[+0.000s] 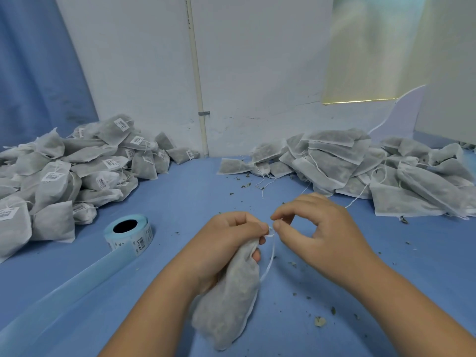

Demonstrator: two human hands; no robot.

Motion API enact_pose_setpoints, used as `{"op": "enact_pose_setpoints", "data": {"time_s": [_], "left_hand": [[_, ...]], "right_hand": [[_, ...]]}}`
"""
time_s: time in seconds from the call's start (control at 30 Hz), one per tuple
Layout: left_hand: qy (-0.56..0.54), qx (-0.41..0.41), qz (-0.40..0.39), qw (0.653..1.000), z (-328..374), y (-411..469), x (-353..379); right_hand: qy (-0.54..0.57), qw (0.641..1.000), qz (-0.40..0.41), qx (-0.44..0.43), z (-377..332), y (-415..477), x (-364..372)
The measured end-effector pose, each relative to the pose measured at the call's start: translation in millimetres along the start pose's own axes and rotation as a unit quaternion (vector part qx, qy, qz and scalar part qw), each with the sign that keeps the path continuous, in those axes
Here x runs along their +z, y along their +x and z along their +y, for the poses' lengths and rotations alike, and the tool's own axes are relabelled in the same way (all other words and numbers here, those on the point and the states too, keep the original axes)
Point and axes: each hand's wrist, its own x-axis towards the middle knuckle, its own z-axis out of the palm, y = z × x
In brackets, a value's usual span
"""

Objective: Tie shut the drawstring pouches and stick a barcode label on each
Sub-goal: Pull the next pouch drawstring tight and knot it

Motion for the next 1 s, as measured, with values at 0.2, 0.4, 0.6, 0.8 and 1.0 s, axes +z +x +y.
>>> {"op": "enact_pose_setpoints", "data": {"time_s": [0.2, 0.4, 0.6, 0.8, 1.0], "left_hand": [[0.012, 0.023, 0.018, 1.000, 0.7, -0.3, 1.2], [0.080, 0.029, 0.058, 0.995, 1.7, -2.8, 5.6], [0.144, 0.063, 0.122, 0.980, 2.4, -4.4, 11.3], [0.166, 0.078, 0.138, 0.973, 2.2, -3.9, 12.3], [0.189, 0.044, 0.113, 0.974, 1.4, -2.0, 10.2]], "right_hand": [[0.052, 0.997, -0.048, 0.025, 1.7, -1.6, 5.1], [0.054, 0.993, -0.083, 0.067, 6.6, -1.7, 7.8], [0.084, 0.983, -0.119, 0.108, 9.2, -2.1, 9.8], [0.075, 0.979, -0.138, 0.129, 10.0, -2.1, 9.4], [0.030, 0.985, -0.140, 0.097, 8.1, -2.1, 9.2]]}}
